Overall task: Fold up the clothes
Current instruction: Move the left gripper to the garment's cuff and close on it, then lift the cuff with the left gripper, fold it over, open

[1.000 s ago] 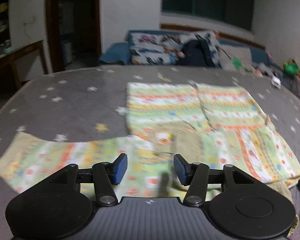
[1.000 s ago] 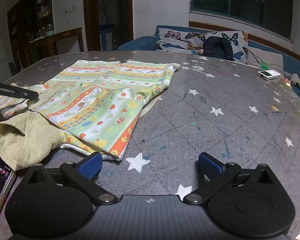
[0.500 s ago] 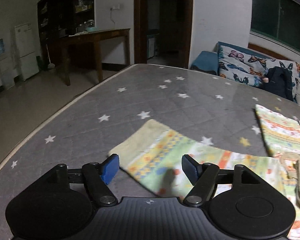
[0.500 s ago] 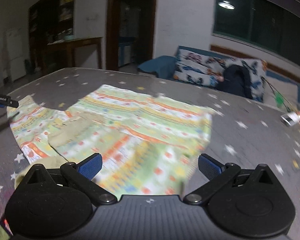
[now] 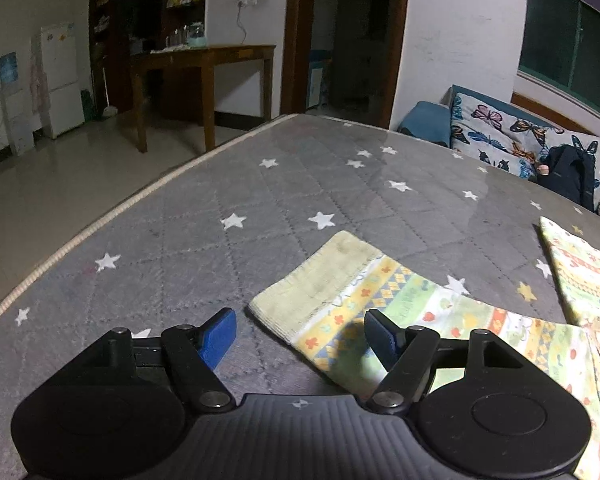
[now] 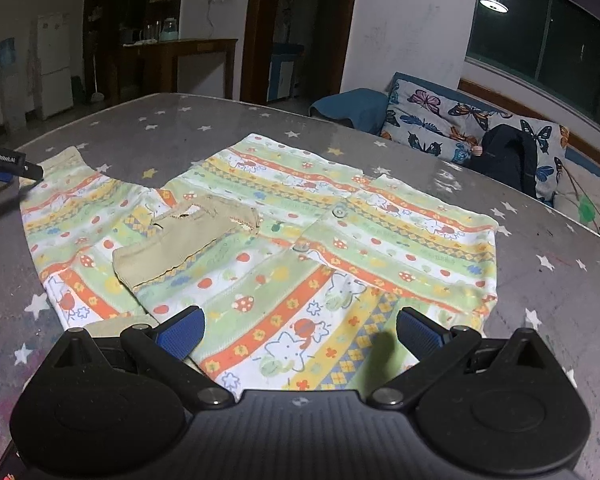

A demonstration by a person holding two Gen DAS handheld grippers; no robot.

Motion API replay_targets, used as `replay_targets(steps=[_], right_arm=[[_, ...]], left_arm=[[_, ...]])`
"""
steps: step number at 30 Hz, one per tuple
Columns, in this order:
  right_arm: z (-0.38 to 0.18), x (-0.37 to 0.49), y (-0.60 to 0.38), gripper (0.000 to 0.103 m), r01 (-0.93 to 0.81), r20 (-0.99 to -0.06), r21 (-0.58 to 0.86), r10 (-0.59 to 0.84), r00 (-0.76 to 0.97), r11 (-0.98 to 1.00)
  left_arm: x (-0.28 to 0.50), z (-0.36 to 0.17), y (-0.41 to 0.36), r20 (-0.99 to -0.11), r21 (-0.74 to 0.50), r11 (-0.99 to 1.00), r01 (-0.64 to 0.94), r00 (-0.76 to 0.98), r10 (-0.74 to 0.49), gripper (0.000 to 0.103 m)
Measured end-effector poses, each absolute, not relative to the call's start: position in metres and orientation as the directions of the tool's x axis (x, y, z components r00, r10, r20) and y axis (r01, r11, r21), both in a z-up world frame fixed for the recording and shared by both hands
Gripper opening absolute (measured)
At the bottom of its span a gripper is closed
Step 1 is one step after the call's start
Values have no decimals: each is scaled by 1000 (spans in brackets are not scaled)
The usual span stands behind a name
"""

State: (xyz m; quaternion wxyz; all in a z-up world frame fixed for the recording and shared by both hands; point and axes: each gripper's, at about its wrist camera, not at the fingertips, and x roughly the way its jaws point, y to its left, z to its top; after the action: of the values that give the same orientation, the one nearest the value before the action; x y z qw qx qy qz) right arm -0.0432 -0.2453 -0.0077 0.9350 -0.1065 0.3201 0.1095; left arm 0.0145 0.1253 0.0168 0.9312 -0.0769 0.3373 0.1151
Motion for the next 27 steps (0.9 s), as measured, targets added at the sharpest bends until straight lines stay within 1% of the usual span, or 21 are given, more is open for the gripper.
replay_targets(steps=[3,4,5,6,8,11,16,21,27], right_arm=[[-4,-48,-249,103,-263,-608,-117,140,782,958],[-2,-49,-251,103,-259,-602,-114,140,786,959],[-1,-51,-252,103,-255,-597,-111,141,790,960],[3,-54,-256,103,-251,-591,-106,141,794,962],[11,-61,-262,103,-241,-579,-97,142,803,966],[14,-67,-270,103,-226,-568,-90,137,812,970],[16,-76,-287,103,-189,-562,-76,115,819,979],[16,-86,-306,103,-150,-556,-60,92,826,987],[17,-96,-328,103,-105,-549,-42,65,833,994]], left_arm=[[15,17,129,-636,-87,957,-277,755,161,72],[15,17,129,-632,-82,957,-278,757,165,66],[16,17,128,-629,-76,958,-278,759,170,53],[16,17,128,-626,-72,959,-274,761,170,47],[17,19,131,-624,-129,960,-249,773,116,16],[14,22,134,-601,-253,943,-214,799,20,13],[2,52,105,-510,-342,936,-81,853,-113,12],[-5,90,57,-421,-404,909,105,861,-286,12],[-5,116,-19,-365,-444,837,321,788,-496,12]])
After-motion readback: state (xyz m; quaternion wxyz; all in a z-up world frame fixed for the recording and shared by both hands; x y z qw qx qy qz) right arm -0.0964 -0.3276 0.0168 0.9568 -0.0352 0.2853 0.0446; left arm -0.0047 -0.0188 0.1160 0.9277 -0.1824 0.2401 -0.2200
